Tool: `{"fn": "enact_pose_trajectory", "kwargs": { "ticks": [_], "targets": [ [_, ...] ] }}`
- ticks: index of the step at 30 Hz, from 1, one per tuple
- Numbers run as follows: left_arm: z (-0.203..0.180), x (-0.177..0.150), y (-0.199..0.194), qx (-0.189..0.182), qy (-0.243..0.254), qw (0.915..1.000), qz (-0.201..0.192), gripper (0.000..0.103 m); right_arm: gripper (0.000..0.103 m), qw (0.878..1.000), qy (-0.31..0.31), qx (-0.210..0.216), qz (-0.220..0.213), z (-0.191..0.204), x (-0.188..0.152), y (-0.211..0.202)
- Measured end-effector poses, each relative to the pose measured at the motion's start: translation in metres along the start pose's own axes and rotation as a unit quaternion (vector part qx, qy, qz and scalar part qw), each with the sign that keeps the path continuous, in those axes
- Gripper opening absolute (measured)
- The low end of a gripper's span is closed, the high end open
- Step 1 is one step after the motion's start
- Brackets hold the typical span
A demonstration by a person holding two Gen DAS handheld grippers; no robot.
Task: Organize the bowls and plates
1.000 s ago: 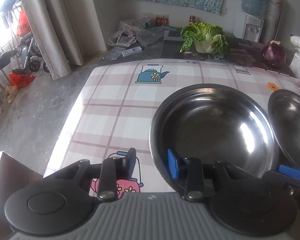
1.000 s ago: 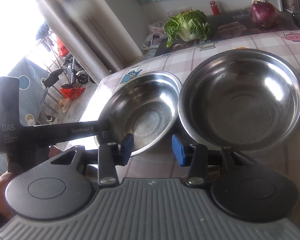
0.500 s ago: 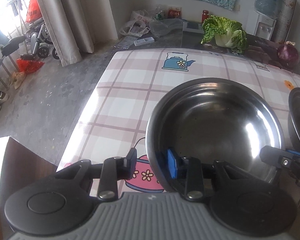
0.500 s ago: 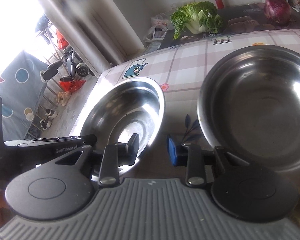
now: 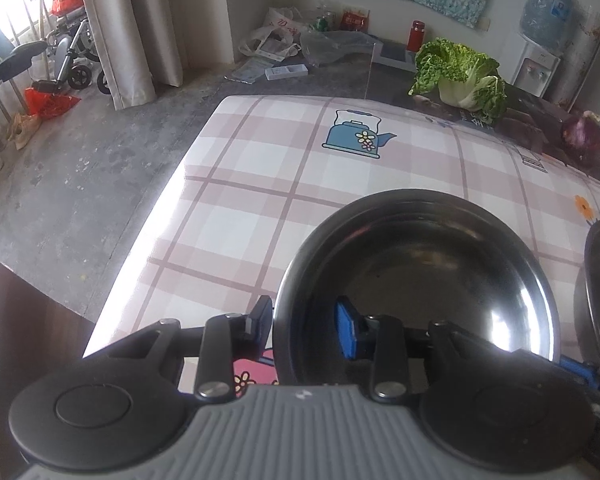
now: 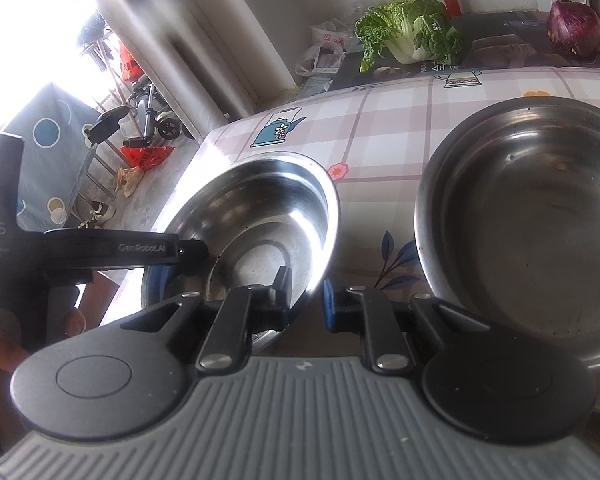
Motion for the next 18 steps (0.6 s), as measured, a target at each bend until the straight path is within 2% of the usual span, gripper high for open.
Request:
{"fn": "enact_pose_trajectory", "kwargs": {
  "ticks": [2, 18],
  "targets": [
    [-0.0024, 0.001, 0.0019, 0.006, 0.004, 1.0, 0.0, 0.03, 0.014, 1.0, -0.002, -0.001, 0.0, 0.0, 0.0006, 0.0003],
    [-0.0028, 0.0037, -0.0035, 0.004, -0.005, 1.0, -0.005, 0.027, 0.015, 1.0, -0.018, -0.011, -0.002, 0.0033, 0.0001, -0.0016]
  ]
}}
Point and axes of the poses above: each gripper's, at about its wrist camera, not at the fingertips, and y roughly the way its jaws point, z to its left, x to its top, the point moved 3 cm from there along y, roughly the way its jaws point, and after that the axes turned 4 degrees about -y, right-handed, at the moved point
